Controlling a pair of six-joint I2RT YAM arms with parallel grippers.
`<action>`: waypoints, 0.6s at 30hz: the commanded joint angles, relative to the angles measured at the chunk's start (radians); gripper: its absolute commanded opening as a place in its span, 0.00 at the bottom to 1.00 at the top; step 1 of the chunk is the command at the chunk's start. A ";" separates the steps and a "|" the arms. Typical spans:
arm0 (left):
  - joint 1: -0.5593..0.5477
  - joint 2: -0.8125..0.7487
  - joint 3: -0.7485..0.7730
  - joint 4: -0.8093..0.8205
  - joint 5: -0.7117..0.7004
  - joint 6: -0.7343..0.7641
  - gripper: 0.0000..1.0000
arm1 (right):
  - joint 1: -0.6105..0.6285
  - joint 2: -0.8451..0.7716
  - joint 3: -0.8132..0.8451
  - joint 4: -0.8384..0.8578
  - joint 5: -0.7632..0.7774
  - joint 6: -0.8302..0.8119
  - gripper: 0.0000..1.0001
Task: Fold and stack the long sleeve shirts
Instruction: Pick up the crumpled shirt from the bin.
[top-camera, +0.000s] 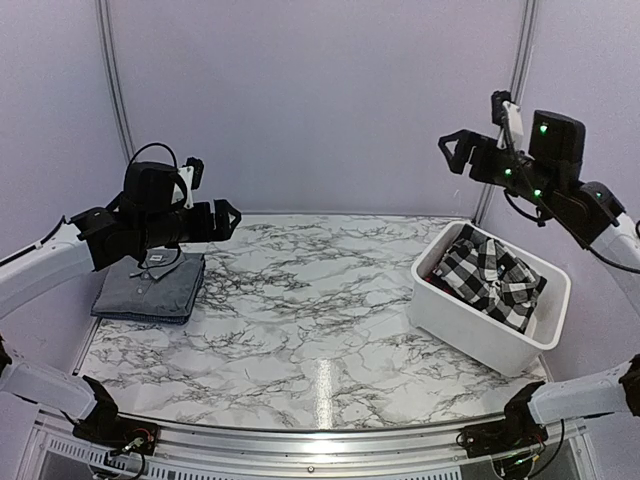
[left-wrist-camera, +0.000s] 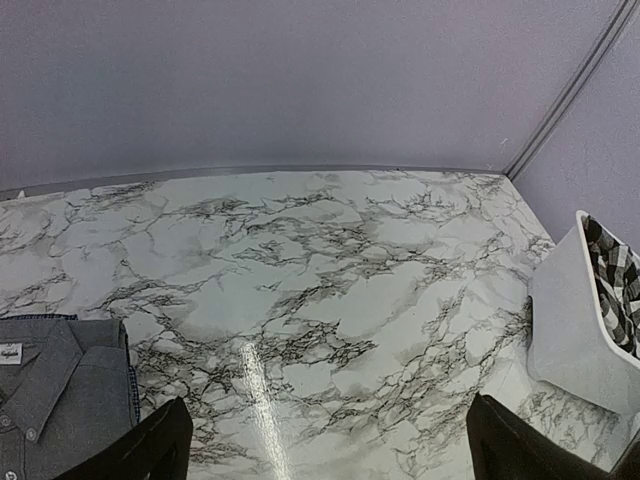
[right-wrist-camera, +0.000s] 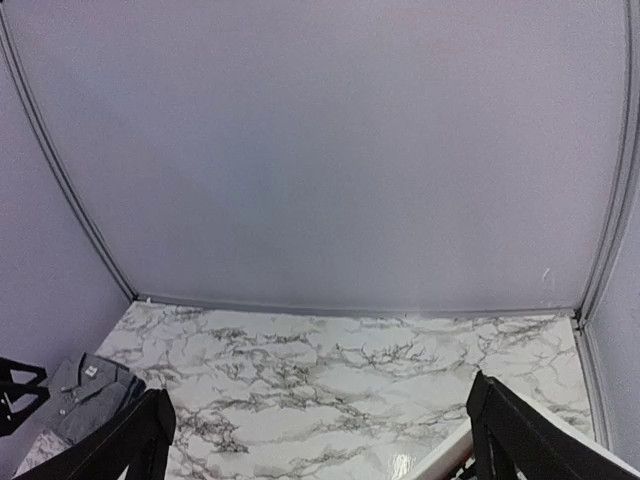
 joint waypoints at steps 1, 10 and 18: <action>0.003 -0.002 0.021 -0.019 -0.009 0.016 0.99 | 0.016 0.036 -0.043 -0.068 0.016 -0.007 0.99; 0.003 0.022 0.029 -0.021 0.009 0.013 0.99 | -0.003 0.023 -0.177 -0.079 0.177 0.001 0.98; 0.004 0.025 0.022 -0.032 0.009 0.015 0.99 | -0.205 0.027 -0.495 -0.049 0.203 0.113 0.96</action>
